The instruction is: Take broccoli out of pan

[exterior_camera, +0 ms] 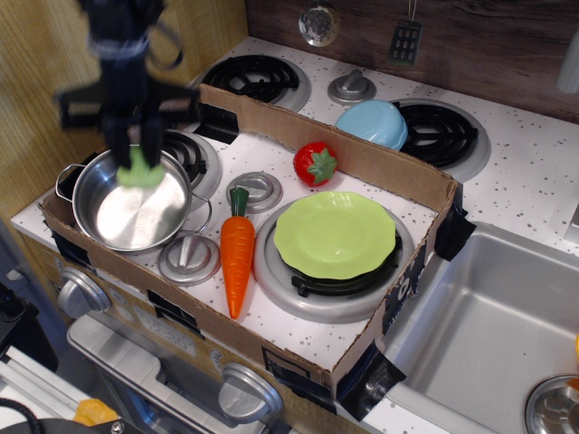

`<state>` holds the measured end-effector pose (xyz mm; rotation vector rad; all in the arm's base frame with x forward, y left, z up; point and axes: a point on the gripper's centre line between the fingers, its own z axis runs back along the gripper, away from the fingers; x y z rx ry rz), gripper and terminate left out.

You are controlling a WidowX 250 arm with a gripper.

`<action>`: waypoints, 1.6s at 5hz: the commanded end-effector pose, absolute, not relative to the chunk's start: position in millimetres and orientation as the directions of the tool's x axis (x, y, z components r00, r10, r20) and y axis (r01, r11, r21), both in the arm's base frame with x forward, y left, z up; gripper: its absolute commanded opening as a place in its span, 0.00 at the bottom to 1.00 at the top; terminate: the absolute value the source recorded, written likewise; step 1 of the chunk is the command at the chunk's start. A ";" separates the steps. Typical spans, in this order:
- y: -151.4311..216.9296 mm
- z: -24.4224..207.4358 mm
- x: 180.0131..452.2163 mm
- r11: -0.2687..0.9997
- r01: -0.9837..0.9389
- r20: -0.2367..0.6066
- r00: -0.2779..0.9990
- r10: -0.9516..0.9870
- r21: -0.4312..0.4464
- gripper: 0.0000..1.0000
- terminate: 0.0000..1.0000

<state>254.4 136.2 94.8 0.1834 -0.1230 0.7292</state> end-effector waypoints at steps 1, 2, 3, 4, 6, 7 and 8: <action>60.4 138.4 297.2 0.762 -0.641 0.223 0.758 0.612 0.088 0.00 0.00; 37.5 137.7 310.4 0.792 -0.603 0.255 0.784 0.566 0.094 0.00 0.00; 34.4 133.6 326.8 0.823 -0.561 0.264 0.810 0.524 0.085 0.00 0.00; 34.2 127.4 339.2 0.851 -0.519 0.241 0.839 0.488 0.082 0.00 0.00; 36.6 118.6 349.8 0.867 -0.494 0.249 0.849 0.465 0.063 1.00 0.00; 38.9 119.2 350.8 0.870 -0.488 0.244 0.854 0.460 0.065 1.00 0.00; 41.0 126.7 349.6 0.866 -0.493 0.246 0.853 0.461 0.087 1.00 0.00</action>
